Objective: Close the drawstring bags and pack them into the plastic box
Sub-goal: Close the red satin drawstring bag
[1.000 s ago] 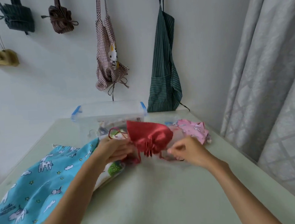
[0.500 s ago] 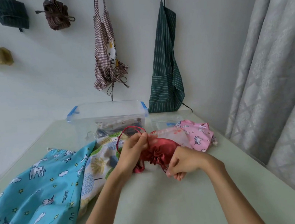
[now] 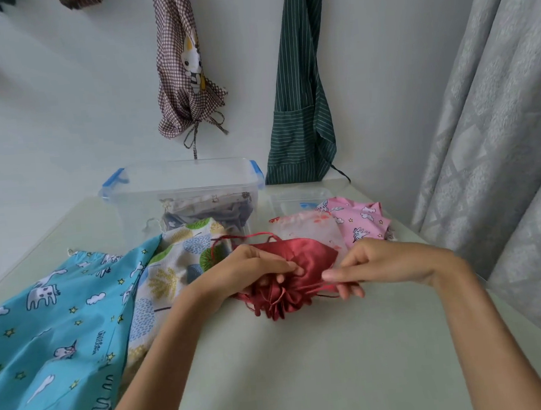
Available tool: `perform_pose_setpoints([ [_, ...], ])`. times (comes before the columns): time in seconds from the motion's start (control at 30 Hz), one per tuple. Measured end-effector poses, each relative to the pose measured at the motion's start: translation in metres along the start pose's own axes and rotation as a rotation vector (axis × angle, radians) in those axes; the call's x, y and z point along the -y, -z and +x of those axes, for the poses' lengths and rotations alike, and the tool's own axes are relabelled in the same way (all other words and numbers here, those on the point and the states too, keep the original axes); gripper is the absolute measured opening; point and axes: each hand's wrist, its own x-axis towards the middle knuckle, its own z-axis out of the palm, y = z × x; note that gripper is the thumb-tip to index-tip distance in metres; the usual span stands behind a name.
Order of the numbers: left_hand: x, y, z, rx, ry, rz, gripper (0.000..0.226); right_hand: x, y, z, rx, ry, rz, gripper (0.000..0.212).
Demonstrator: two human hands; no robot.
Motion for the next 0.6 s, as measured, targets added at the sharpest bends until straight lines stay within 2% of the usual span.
perform_pose_setpoints([
  [0.13, -0.001, -0.004, 0.001, 0.091, -0.018, 0.116, 0.030, 0.000, 0.010, -0.013, -0.116, 0.054, 0.050, 0.041],
  [0.23, 0.000, -0.003, -0.001, 0.187, -0.043, 0.148, 0.015, 0.008, 0.015, -0.016, -0.300, 0.100, 0.140, 0.045],
  [0.33, -0.003, -0.003, -0.005, 0.217, -0.067, 0.159, 0.019, 0.019, 0.011, -0.005, -0.424, 0.092, 0.198, 0.045],
  [0.4, -0.006, -0.008, -0.003, 0.237, -0.006, 0.195, 0.025, 0.023, 0.004, 0.006, -0.500, 0.042, 0.194, 0.046],
  [0.47, -0.011, -0.014, -0.003, 0.277, 0.074, 0.231, 0.029, 0.027, -0.004, 0.015, -0.534, 0.022, 0.207, 0.045],
  [0.6, -0.013, -0.022, -0.010, 0.431, -0.075, 0.292, 0.029, 0.035, -0.021, 0.031, -0.523, 0.080, 0.267, 0.044],
])
